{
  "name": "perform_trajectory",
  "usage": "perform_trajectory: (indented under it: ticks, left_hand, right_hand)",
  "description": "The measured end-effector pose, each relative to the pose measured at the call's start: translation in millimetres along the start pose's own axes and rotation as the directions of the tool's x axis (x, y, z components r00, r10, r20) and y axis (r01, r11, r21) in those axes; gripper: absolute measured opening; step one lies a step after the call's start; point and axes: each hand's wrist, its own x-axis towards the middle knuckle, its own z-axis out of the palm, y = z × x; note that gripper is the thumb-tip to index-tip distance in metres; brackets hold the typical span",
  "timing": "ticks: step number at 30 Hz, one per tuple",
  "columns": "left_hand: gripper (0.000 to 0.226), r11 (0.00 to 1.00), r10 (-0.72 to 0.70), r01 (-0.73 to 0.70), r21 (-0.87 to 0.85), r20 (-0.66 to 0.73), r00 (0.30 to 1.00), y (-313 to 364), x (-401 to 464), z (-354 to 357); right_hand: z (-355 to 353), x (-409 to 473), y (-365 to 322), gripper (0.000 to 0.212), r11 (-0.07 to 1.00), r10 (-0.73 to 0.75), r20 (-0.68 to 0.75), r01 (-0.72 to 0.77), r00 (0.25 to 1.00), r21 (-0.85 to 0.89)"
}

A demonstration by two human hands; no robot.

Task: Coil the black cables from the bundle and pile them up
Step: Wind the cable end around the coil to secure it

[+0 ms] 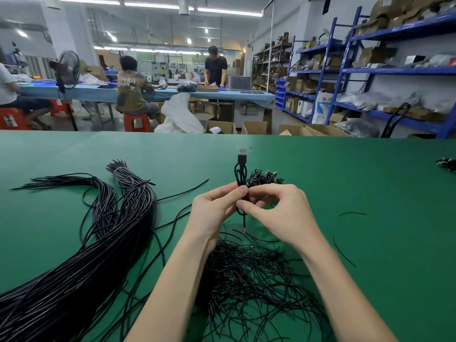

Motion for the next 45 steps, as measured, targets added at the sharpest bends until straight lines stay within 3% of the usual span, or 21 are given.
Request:
perform_trajectory:
  ticks: [7,13,19,25,28,32,37,41,45]
  left_hand:
    - [0.038,0.993,-0.116,0.116,0.008,0.039,0.992,-6,1,0]
    - [0.023,0.973,-0.033,0.026,0.231,0.027,0.999,-11,1,-6]
    - [0.019,0.952,-0.015,0.014,0.304,0.002,1.0,-9,2,-5]
    - [0.017,0.95,0.002,0.0,0.311,-0.008,1.0,-12,3,-4]
    - [0.015,0.949,-0.026,0.037,0.313,-0.038,0.999,-17,6,-5]
    - [0.01,0.963,-0.077,0.089,0.256,-0.057,0.995,-17,7,-6]
    - [0.016,0.966,-0.095,0.111,0.232,-0.077,0.992,-20,5,-5]
    - [0.008,0.972,-0.089,0.099,0.211,-0.059,0.994,-18,7,-7]
    - [0.007,0.963,-0.086,0.108,0.246,-0.096,0.992,-20,8,-11]
  right_hand:
    - [1,1,9,0.007,0.993,0.05,-0.017,-0.052,0.999,-0.11]
    - [3,3,13,0.005,0.996,0.082,0.01,-0.082,0.997,-0.045]
    - [5,1,15,0.008,0.996,0.085,0.01,-0.085,0.996,-0.034]
    - [14,0,18,0.012,0.988,0.151,0.011,-0.152,0.988,0.022]
    - [11,-2,19,0.028,0.979,0.168,0.108,-0.179,0.98,0.1]
    - [10,-3,20,0.022,0.972,0.173,0.248,-0.206,0.953,0.115]
    - [14,-5,25,0.029,0.968,0.197,0.2,-0.223,0.96,0.116]
    - [15,-4,25,0.029,0.978,0.17,0.115,-0.182,0.979,0.101]
    - [15,-5,23,0.022,0.98,0.169,0.143,-0.181,0.975,0.077]
